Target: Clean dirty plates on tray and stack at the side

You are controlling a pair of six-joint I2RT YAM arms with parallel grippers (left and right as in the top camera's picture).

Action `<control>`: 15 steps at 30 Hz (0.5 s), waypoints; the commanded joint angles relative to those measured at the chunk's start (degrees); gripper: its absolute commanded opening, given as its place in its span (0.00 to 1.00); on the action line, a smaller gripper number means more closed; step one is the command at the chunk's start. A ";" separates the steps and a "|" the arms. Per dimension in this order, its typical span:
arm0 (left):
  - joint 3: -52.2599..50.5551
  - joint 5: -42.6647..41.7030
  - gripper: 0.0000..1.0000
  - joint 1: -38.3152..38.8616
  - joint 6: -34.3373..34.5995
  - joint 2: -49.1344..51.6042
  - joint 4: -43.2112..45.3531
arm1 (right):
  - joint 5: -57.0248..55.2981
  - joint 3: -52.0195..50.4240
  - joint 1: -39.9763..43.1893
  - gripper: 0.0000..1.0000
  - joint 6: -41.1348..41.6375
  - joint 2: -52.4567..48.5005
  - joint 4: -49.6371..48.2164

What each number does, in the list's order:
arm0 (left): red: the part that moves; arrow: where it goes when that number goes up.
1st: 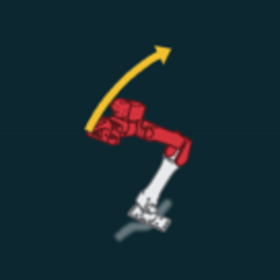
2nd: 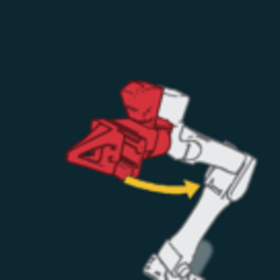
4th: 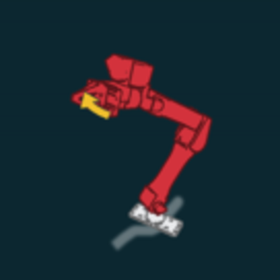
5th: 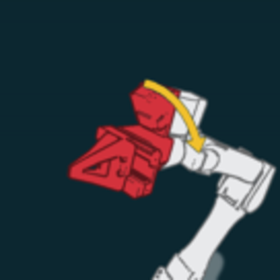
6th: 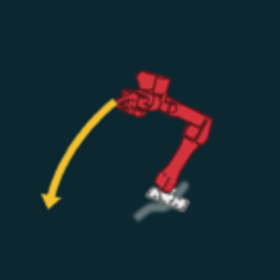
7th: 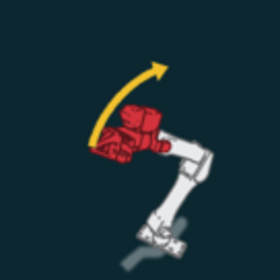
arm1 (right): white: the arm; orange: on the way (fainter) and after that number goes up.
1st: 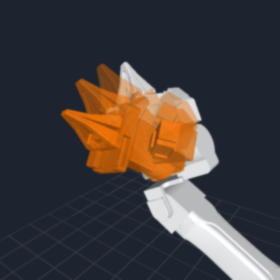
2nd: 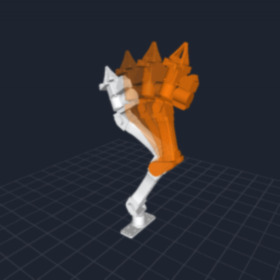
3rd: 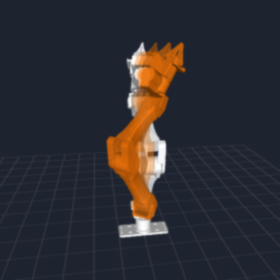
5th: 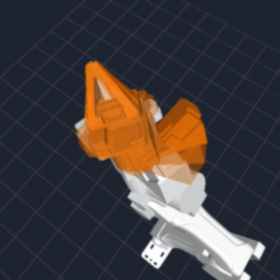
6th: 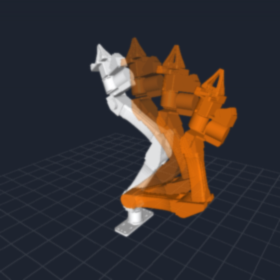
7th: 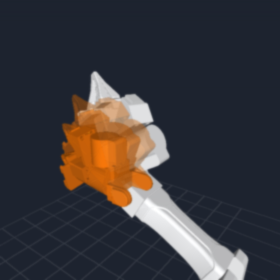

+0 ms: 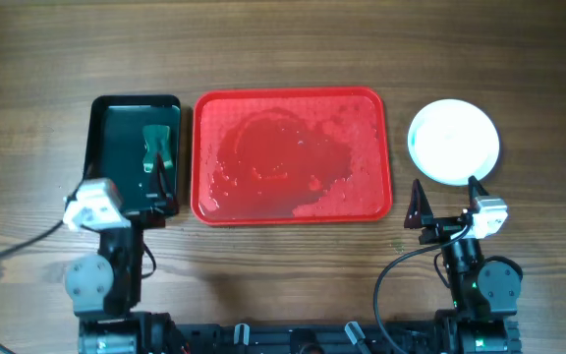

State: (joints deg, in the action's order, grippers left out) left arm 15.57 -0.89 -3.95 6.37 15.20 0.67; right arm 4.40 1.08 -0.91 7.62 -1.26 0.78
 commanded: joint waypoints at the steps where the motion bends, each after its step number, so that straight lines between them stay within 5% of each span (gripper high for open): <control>1: -5.70 0.52 1.00 -1.01 0.55 -5.77 0.52 | -0.70 -0.42 0.13 1.00 0.02 0.33 -0.22; 8: -14.69 0.74 1.00 -2.34 0.13 -14.53 7.91 | -0.70 -0.42 0.13 1.00 0.04 0.33 -0.22; 15: -15.26 -1.01 1.00 -2.05 0.13 -15.02 -5.18 | -0.70 -0.42 0.13 1.00 0.02 0.33 -0.20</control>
State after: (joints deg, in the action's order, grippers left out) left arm 0.64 -0.71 -5.96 6.35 0.73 -1.37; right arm 4.40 1.08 -0.91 7.62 -1.28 0.78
